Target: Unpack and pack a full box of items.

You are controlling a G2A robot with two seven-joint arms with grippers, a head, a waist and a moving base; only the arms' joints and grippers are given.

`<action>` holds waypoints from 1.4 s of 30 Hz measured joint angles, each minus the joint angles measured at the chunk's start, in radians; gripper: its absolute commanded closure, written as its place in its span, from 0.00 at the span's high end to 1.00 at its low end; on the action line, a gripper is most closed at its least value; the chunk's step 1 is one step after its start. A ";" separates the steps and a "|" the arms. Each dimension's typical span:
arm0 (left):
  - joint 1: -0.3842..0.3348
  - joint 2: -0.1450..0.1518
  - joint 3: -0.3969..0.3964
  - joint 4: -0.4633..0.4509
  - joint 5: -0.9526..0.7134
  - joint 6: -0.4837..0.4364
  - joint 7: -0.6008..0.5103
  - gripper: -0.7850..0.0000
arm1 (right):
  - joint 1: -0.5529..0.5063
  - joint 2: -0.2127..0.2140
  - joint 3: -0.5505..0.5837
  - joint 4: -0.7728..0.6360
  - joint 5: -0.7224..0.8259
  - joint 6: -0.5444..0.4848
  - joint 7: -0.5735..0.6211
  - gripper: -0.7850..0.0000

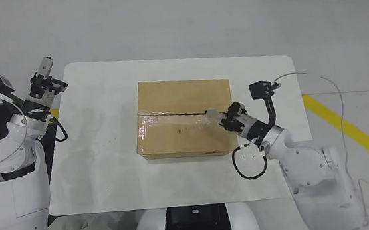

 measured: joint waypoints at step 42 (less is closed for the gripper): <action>0.000 0.000 0.000 0.000 0.000 0.000 0.000 1.00 | 0.056 0.037 -0.066 0.016 -0.383 -0.271 -0.021 1.00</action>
